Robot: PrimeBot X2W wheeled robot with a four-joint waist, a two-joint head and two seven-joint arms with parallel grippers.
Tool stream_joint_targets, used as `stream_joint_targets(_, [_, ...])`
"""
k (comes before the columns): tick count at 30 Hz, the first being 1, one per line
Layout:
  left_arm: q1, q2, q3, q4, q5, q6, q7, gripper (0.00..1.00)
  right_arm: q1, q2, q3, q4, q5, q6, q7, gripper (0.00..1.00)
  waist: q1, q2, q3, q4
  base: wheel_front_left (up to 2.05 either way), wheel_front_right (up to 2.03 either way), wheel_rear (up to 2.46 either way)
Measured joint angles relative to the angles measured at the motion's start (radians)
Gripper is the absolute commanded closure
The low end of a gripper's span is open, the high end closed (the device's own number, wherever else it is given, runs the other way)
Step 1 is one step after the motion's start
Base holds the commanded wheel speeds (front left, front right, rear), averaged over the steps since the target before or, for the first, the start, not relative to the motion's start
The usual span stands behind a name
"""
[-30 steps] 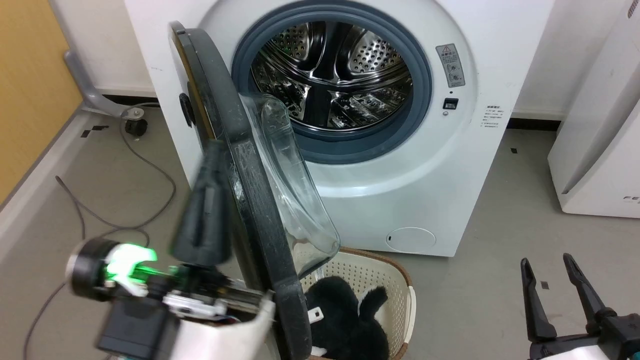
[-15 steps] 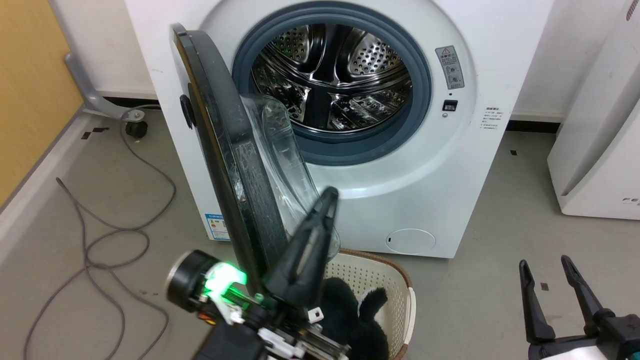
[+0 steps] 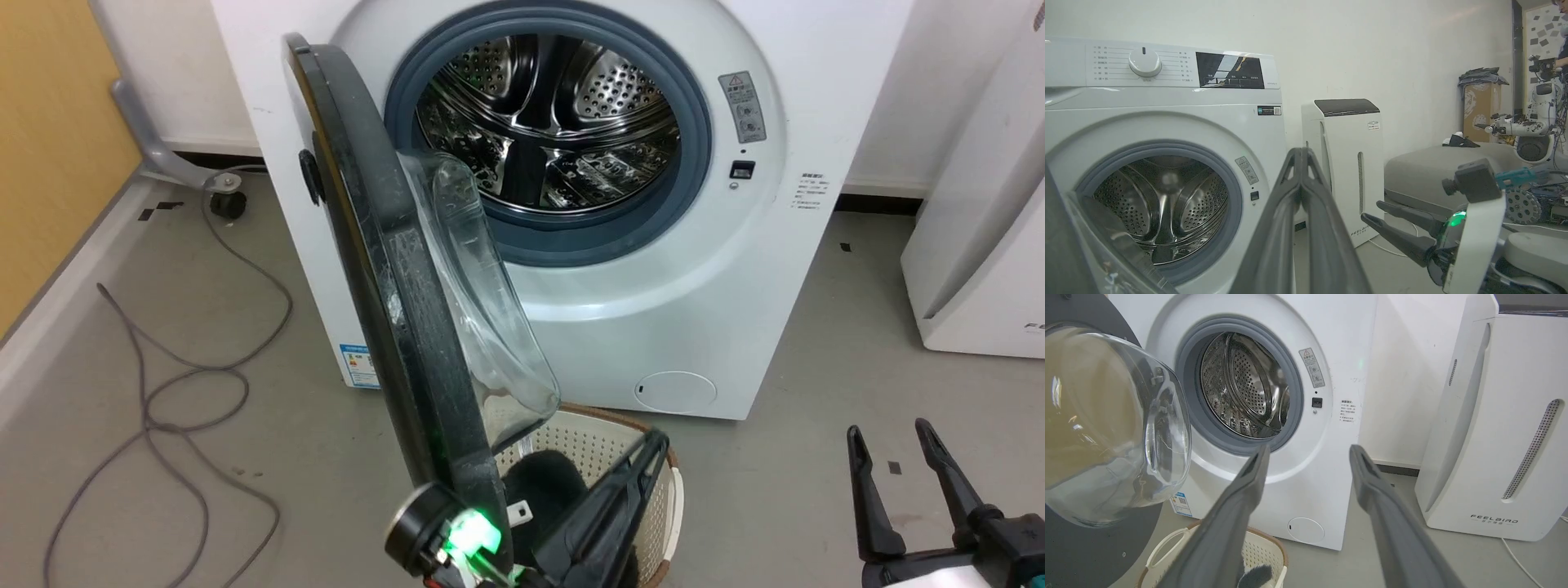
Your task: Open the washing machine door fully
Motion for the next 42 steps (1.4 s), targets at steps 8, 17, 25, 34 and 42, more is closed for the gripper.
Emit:
stream_joint_targets(8, [0.045, 0.004, 0.012, 0.095, -0.010, 0.001, 0.000, 1.00, -0.001, 0.000, 0.000, 0.004, 0.002, 0.000, 0.000, 0.00, -0.0001, 0.0000, 0.007, 0.016, 0.00, 0.00, 0.00])
stream_joint_targets(17, [0.062, 0.006, 0.055, 0.209, -0.026, 0.003, 0.000, 1.00, -0.002, 0.000, 0.000, 0.006, 0.004, 0.000, 0.000, 0.00, -0.0001, 0.0000, 0.017, 0.032, 0.00, 0.00, 0.00])
stream_joint_targets(25, [0.062, 0.004, 0.110, 0.286, -0.056, 0.021, 0.000, 1.00, -0.002, 0.000, 0.001, 0.007, 0.005, 0.000, 0.000, 0.00, -0.0001, 0.0000, 0.027, 0.048, 0.00, 0.00, 0.00])
stream_joint_targets(34, [0.063, -0.003, 0.132, 0.315, -0.061, 0.025, 0.000, 1.00, -0.002, 0.000, -0.003, 0.009, 0.007, 0.000, 0.000, 0.00, -0.0001, 0.0000, 0.032, 0.105, 0.00, 0.00, 0.00])
stream_joint_targets(42, [0.077, -0.003, 0.156, 0.300, -0.059, 0.027, 0.000, 1.00, -0.002, 0.001, -0.002, 0.009, 0.009, 0.000, 0.000, 0.00, -0.0001, 0.0000, 0.035, 0.183, 0.00, 0.00, 0.00])
